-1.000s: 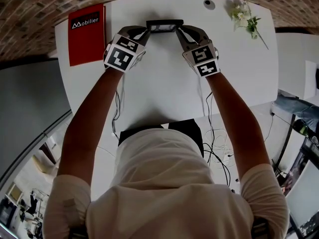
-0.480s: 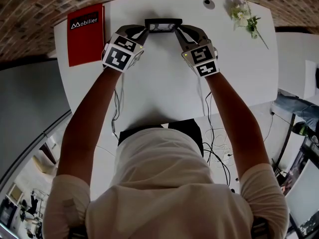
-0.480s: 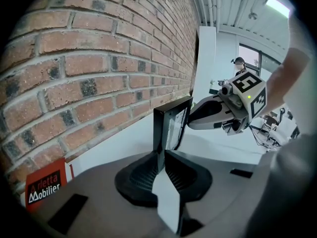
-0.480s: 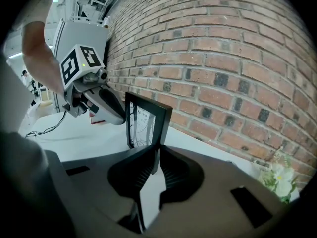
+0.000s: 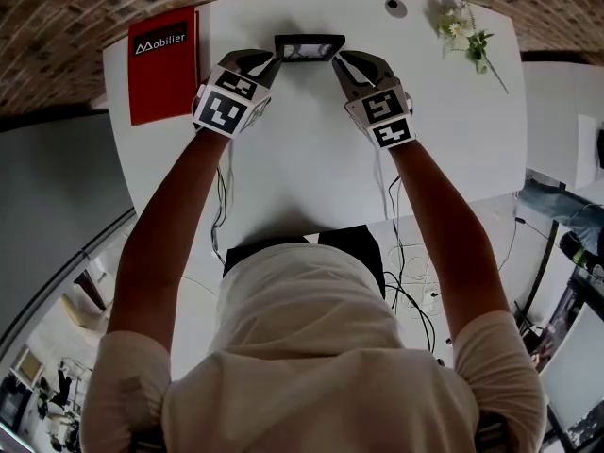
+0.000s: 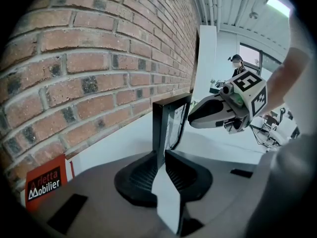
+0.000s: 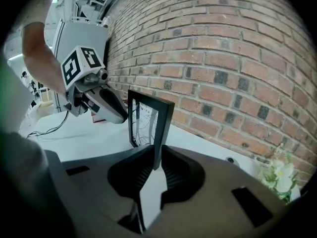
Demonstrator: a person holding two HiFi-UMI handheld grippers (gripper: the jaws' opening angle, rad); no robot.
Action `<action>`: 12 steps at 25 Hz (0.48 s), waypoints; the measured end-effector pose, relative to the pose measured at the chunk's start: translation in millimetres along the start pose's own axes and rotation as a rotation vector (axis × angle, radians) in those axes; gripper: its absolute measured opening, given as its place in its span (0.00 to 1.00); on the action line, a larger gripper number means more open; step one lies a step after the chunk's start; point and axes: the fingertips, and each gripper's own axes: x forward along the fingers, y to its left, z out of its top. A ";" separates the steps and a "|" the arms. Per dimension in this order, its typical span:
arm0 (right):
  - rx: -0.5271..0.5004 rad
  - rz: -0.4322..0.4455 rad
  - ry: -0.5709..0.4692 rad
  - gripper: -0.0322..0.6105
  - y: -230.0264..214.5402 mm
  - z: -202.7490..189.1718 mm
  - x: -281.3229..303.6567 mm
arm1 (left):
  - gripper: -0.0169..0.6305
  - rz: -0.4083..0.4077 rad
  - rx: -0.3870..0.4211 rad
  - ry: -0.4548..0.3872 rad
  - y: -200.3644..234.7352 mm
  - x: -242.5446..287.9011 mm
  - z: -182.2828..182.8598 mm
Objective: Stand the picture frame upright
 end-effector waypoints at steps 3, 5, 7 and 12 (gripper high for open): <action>0.005 -0.006 0.002 0.11 1.2 -2.0 -3.0 | 0.10 0.003 -0.004 -0.003 0.0 -1.1 -1.0; 0.008 -0.010 0.006 0.11 2.6 -3.9 -7.1 | 0.10 0.006 -0.012 -0.008 -0.6 -3.5 -1.5; 0.014 -0.014 0.009 0.11 4.8 -6.9 -12.4 | 0.10 0.008 -0.024 -0.017 -2.2 -6.9 -2.8; 0.046 -0.029 0.013 0.11 11.7 -17.1 -32.3 | 0.11 0.013 -0.078 -0.053 -12.3 -21.6 -7.2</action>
